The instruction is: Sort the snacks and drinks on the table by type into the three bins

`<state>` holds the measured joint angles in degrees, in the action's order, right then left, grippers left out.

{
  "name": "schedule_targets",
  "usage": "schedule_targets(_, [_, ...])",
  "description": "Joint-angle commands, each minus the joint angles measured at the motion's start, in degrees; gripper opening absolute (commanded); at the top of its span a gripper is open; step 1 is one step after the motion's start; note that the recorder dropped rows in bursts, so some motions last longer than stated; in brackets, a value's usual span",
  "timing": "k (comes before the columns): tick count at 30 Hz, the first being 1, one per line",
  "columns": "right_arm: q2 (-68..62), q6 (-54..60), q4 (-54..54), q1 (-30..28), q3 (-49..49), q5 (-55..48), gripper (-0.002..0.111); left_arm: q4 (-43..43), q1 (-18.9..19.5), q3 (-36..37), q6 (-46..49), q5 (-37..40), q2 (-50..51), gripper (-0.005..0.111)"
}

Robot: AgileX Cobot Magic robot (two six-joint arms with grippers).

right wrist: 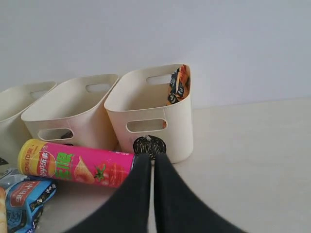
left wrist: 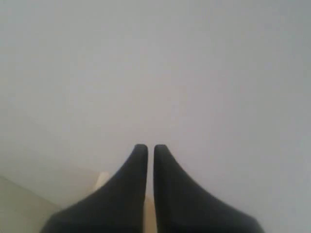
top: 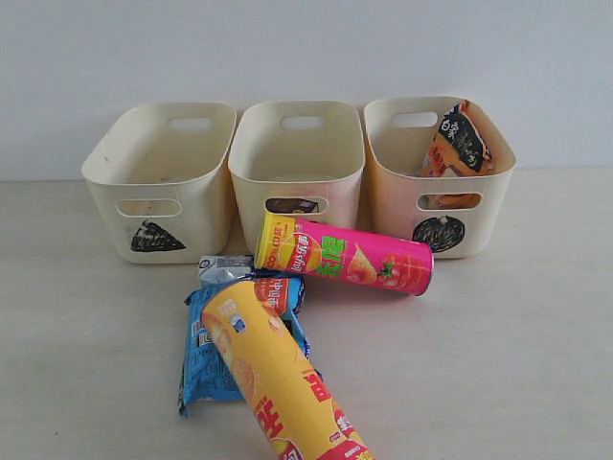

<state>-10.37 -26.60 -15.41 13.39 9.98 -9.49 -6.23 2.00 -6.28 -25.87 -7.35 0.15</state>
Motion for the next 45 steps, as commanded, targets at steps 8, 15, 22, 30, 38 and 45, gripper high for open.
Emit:
schedule_targets(8, [0.50, -0.04, 14.14, -0.24, -0.18, 0.10, 0.000, 12.13, 0.04, -10.24, 0.26, 11.05, 6.54, 0.004])
schedule_targets(15, [0.50, -0.04, 18.27, -6.25, -0.18, 0.10, 0.000, 12.03, -0.28, -15.76, 7.48, 14.11, 14.09, 0.004])
schedule_targets(22, [0.50, -0.04, 18.01, -17.73, -0.18, 0.21, 0.000, 11.33, -7.51, -17.08, 12.42, 15.54, 21.40, 0.004])
schedule_targets(30, [2.85, -0.04, 14.76, -18.32, -8.62, 10.90, 0.000, 11.16, -18.13, -22.18, 19.78, 21.46, 32.32, 0.004])
schedule_targets(38, [5.14, -0.04, 14.76, -18.32, -9.98, 7.53, 0.000, 11.16, -23.27, -25.42, 20.38, 22.85, 41.67, 0.004])
schedule_targets(45, [5.14, -0.04, 14.76, -18.32, -9.98, 8.02, 0.000, 11.02, -27.96, -29.99, 22.67, 30.27, 51.56, 0.004])
